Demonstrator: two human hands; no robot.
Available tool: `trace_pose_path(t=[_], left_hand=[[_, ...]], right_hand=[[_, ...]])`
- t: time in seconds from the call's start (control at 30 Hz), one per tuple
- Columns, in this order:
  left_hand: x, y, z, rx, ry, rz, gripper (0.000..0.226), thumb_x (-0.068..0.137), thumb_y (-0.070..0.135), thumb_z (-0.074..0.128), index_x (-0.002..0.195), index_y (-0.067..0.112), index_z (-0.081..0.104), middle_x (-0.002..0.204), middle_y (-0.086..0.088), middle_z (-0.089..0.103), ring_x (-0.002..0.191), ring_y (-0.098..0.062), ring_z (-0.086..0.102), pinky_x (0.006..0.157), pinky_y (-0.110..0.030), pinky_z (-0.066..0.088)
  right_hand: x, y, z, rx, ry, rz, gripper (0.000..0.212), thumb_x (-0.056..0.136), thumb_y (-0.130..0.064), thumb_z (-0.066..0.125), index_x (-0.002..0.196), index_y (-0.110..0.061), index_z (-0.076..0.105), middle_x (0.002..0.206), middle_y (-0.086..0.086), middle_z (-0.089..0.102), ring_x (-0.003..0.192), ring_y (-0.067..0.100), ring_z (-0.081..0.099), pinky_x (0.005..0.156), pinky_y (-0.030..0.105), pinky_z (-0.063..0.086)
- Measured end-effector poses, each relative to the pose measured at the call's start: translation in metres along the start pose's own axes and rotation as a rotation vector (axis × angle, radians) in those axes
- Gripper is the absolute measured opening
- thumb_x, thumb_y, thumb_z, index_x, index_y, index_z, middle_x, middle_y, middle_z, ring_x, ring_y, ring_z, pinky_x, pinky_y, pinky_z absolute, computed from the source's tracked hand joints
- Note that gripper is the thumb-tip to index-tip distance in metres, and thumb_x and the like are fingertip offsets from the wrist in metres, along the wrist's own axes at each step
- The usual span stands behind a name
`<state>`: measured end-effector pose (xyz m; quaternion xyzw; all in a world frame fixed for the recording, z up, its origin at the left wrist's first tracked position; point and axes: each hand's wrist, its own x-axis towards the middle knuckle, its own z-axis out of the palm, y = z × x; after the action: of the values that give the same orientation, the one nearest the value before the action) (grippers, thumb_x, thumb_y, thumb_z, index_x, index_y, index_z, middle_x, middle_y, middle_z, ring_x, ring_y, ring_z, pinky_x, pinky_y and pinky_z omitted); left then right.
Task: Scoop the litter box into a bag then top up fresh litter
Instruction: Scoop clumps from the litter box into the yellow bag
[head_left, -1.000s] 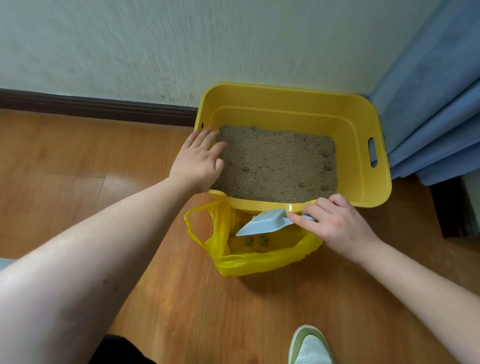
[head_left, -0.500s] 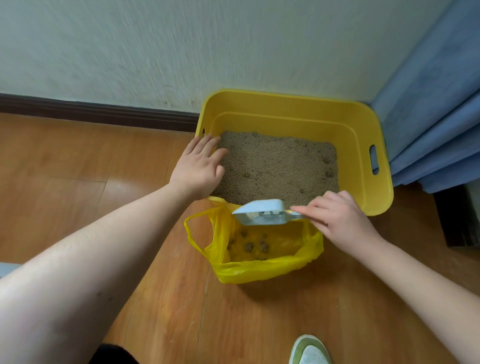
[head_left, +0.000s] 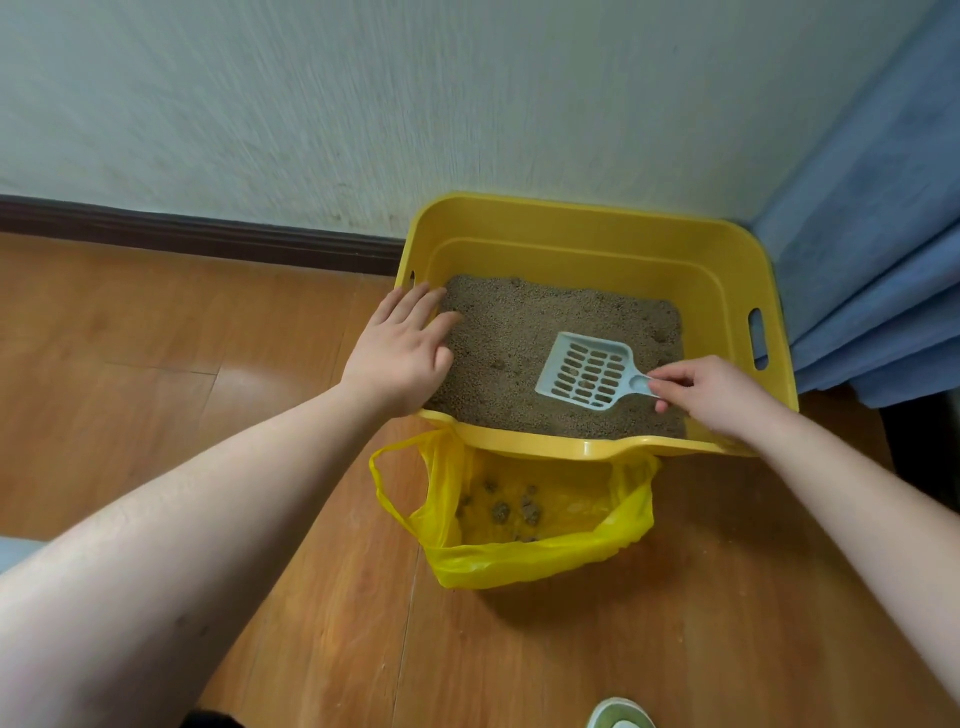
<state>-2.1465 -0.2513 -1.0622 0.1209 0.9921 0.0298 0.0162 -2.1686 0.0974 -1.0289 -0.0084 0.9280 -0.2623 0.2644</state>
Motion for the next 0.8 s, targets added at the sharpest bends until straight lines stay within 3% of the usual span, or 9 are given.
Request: trace_pose_path(t=[0.1,0.33,0.8], left_hand=[[0.000,0.000,0.000,-0.003,0.003,0.002,0.063,0.090,0.037,0.015,0.141,0.021,0.046,0.157,-0.009,0.031,0.149,-0.024,0.016,0.122,-0.041,0.003],[-0.001,0.000,-0.001,-0.013,0.001,-0.002,0.062,0.090,0.037,0.016,0.142,0.022,0.046,0.157,-0.008,0.031,0.149,-0.023,0.016,0.122,-0.040,0.002],[0.000,0.002,-0.003,-0.031,0.000,-0.026,0.061,0.090,0.037,0.017,0.141,0.021,0.046,0.156,-0.009,0.033,0.149,-0.024,0.018,0.123,-0.041,0.003]], right_hand=[[0.021,0.003,-0.006,-0.147,-0.052,0.076,0.025,0.098,-0.026,0.052,0.117,-0.020,0.067,0.078,-0.007,0.070,0.050,0.010,0.043,0.045,0.023,0.029],[0.062,-0.002,0.014,-0.221,-0.137,0.125,0.027,0.097,-0.026,0.054,0.120,-0.018,0.066,0.073,-0.007,0.067,0.053,0.009,0.046,0.048,0.024,0.034],[0.118,-0.044,0.065,-0.139,-0.181,0.022,0.028,0.097,-0.032,0.054,0.121,-0.023,0.066,0.077,-0.010,0.066,0.055,0.008,0.047,0.049,0.023,0.032]])
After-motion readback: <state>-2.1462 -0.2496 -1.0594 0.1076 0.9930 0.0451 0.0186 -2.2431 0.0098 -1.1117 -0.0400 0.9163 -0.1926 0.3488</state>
